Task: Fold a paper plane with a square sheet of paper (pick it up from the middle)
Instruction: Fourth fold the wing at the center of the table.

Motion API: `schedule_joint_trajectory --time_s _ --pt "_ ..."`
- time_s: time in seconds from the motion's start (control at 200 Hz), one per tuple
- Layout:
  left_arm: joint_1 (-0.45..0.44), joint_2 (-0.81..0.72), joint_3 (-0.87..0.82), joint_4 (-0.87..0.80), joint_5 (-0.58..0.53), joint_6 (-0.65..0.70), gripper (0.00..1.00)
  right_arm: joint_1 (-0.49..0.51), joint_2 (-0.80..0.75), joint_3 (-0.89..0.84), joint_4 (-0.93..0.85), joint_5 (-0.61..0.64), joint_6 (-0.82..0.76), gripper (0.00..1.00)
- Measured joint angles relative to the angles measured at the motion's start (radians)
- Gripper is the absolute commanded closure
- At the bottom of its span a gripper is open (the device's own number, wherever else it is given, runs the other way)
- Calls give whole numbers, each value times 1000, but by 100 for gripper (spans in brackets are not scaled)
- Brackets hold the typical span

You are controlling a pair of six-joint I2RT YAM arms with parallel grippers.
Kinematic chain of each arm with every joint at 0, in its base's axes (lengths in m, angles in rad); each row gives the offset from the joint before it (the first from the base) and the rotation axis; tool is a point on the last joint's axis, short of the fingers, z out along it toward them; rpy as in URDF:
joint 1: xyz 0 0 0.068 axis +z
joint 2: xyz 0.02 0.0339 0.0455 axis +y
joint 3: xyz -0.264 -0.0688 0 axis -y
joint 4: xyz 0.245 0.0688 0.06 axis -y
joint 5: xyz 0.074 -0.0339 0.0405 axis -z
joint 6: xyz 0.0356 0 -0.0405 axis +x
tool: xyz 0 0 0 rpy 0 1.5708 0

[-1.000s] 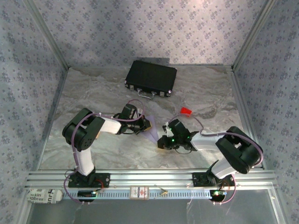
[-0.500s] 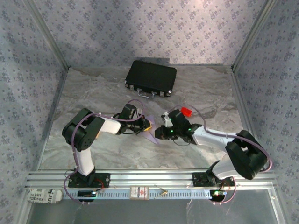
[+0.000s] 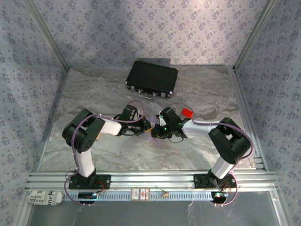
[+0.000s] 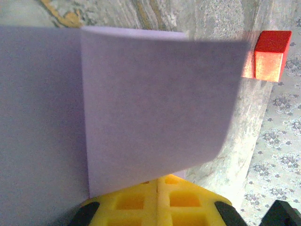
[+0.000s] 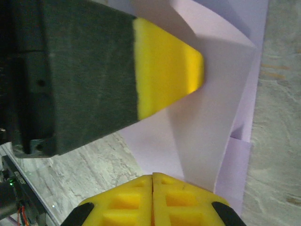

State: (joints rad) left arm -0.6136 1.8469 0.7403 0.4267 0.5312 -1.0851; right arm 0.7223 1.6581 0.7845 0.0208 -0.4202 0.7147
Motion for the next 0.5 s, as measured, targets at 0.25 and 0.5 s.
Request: schedule_joint_trajectory --time_s 0.25,0.5 --pt "0 0 0 0 0 0 95 0 6 -21 -21 13 -1 92" --pt "0 -1 2 -6 0 4 95 -5 3 -85 55 -2 11 94"
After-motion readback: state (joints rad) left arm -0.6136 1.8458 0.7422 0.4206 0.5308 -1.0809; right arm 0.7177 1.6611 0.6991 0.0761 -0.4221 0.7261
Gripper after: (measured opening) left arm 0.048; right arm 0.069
